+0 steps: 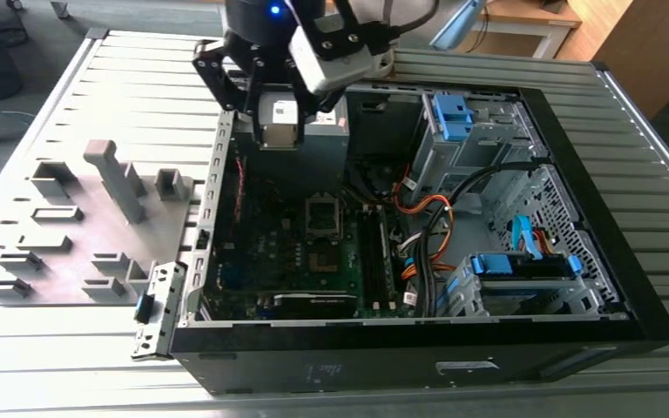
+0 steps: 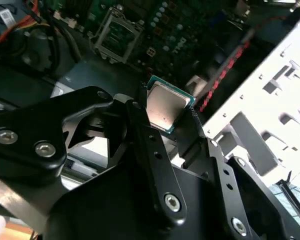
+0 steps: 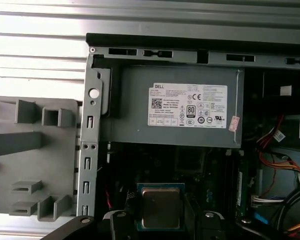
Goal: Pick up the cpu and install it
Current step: 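Pick up the cpu and move it towards the insertion slot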
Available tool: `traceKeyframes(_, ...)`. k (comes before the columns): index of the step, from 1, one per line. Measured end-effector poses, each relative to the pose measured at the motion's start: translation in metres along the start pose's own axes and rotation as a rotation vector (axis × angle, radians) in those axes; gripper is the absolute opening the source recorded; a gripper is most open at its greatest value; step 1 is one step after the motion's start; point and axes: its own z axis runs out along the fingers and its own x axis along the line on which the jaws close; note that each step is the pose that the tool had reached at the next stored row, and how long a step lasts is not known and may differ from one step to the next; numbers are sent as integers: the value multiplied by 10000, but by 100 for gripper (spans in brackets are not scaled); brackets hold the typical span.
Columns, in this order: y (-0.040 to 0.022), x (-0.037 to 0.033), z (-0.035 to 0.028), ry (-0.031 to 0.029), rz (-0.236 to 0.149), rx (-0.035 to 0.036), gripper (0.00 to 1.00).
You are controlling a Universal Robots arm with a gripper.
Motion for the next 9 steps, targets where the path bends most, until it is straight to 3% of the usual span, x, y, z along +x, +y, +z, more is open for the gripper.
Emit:
traceKeyframes(4, -4, -122, 4, 4, -1, 1, 47)
traceKeyframes(9, -7, -211, 11, 4, -1, 0, 47)
